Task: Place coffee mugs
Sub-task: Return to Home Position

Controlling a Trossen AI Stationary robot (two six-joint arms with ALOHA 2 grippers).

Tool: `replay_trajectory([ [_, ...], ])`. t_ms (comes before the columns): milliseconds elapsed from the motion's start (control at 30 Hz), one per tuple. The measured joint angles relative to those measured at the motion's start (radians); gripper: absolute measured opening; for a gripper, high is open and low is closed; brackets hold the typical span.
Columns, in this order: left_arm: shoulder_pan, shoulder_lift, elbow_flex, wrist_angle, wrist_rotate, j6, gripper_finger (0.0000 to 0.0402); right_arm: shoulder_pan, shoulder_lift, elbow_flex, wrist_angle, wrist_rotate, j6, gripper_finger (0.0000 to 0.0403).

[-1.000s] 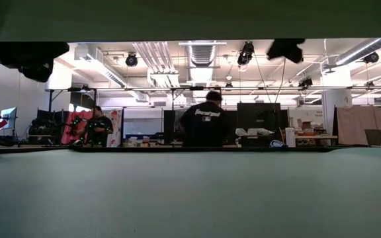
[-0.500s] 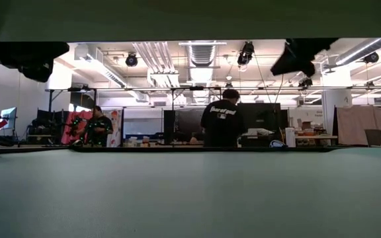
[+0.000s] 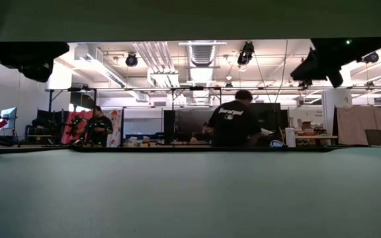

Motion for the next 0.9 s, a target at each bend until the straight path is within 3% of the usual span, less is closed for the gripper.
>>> replay_trajectory([
  [267, 0.0, -0.001, 0.0, 0.0, 0.0, 0.0, 0.0001, 0.0, -0.109, -0.154, 0.073, 0.006, 0.065, 0.0082],
  [633, 0.0, -0.002, 0.0, 0.0, 0.0, 0.0, 0.0001, 0.013, -0.244, -0.418, 0.497, 0.02, 0.159, 0.0082],
  [900, 0.0, -0.002, 0.0, 0.0, 0.0, 0.0, 0.0001, 0.013, -0.253, -0.432, 0.461, 0.088, 0.127, 0.0082],
])
